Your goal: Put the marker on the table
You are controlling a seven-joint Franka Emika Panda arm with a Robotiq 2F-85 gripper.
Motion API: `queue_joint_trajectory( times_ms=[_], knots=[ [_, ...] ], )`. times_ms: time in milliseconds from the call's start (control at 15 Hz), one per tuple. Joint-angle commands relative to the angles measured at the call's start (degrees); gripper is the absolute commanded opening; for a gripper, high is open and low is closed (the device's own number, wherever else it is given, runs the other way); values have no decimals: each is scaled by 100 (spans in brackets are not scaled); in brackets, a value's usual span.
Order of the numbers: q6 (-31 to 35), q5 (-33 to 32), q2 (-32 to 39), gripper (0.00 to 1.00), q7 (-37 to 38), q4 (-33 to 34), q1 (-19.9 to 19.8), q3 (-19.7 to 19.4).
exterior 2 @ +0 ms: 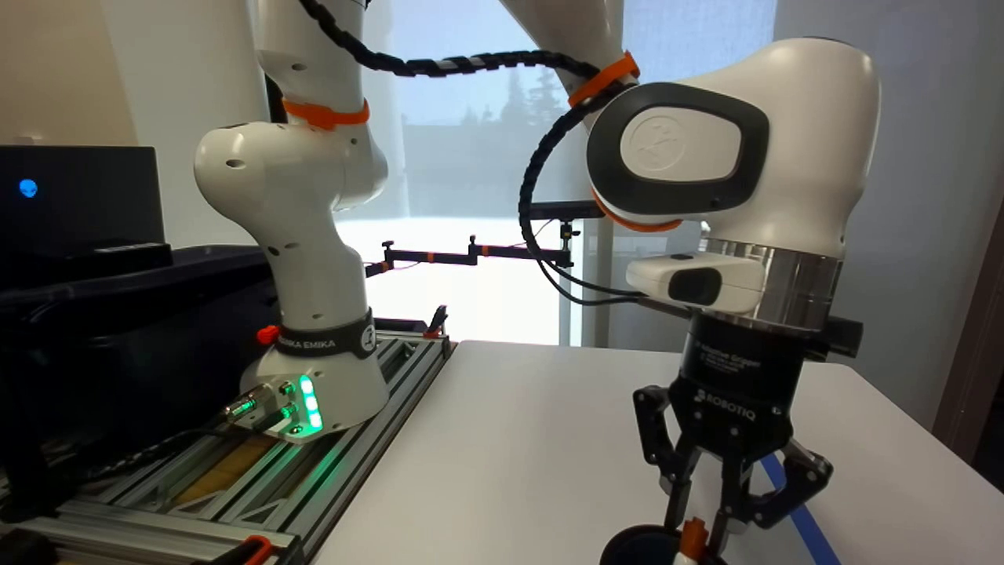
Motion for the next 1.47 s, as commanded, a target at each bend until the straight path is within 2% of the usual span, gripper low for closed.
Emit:
queue_joint_trajectory(
  times_ms=[0,67,200,467,1067,1400],
  knots=[
    [-99,-107,-88,3,174,-39,80,-61],
    [-102,-105,-94,0,167,-42,81,-58],
    [-101,-97,-115,4,140,-56,81,-51],
    [-235,23,-265,4,-135,-120,55,6],
    [-860,44,-1392,4,-1044,-406,-26,284],
    [-370,-299,-2055,4,-1505,-934,-5,649]
  ],
)
